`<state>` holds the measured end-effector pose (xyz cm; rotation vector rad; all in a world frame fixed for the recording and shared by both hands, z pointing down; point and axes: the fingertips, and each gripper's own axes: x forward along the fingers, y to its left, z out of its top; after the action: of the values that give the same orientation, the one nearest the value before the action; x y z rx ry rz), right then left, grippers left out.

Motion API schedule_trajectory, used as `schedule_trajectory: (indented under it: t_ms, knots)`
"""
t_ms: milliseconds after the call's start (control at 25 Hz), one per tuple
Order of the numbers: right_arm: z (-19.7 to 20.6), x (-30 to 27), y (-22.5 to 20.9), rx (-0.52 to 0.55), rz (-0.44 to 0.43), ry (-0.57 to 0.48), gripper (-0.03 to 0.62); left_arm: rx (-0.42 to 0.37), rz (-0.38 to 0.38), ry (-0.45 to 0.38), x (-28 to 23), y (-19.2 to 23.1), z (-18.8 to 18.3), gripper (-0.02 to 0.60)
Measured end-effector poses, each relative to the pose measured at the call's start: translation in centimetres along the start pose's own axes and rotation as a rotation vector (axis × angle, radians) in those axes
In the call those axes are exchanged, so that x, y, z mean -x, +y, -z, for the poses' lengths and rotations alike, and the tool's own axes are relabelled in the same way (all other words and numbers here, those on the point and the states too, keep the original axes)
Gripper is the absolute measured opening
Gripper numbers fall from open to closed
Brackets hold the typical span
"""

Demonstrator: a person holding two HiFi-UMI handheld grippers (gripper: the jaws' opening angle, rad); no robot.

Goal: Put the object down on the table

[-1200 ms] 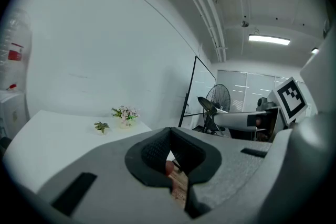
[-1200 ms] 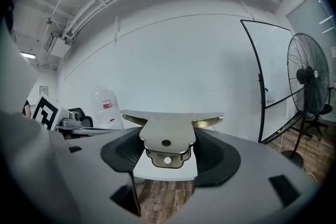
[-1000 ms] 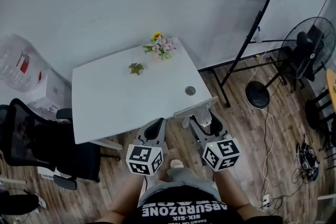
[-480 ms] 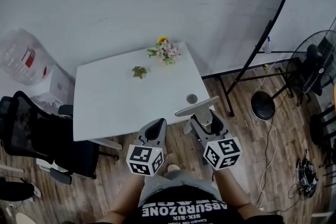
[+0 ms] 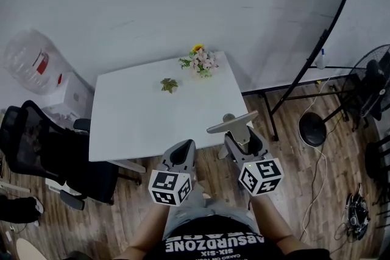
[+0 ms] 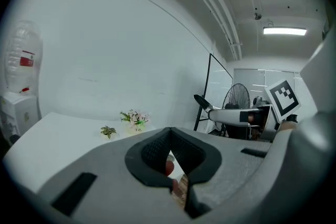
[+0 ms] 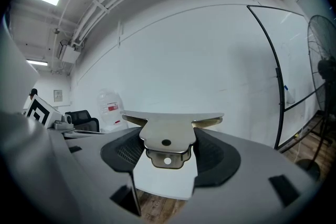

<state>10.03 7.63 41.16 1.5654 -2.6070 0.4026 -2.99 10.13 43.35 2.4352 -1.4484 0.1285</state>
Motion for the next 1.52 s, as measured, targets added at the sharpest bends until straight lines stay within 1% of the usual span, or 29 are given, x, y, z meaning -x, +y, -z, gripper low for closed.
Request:
schedule_trajectory:
  t_ms: [320,640,800,1120,1280,1520]
  knots:
    - [-0.2,-2.7,-1.3,-0.008,0.009,-0.003,0.284,-0.001,0.011,0.013,-2.9,1.7,-0.1,0.005]
    - [-1.9,-7.1,-3.9,0.001,0.02,-0.004,0.284,-0.008,0.034,0.003,-7.8,3.9,-2.0,0.005]
    - [-2.5,-9.4,-4.7,0.003,0.02,-0.001,0.284,-0.006,0.034,0.011,-9.8,5.3,-2.8,0.005]
    - [-3.3,-13.5,-5.8,-0.011,0.025,0.01,0.284,-0.01,0.032,0.046,-12.4,8.1,-3.7,0.005]
    - [-3.8,-15.0,-6.1,-0.011,0.027,0.014,0.284,-0.009,0.032,0.049,-13.8,9.3,-4.4,0.005]
    - [-4.2,-16.5,-7.0,-0.02,0.044,0.018,0.284,-0.009,0.051,0.06,-15.5,9.9,-4.9,0.005]
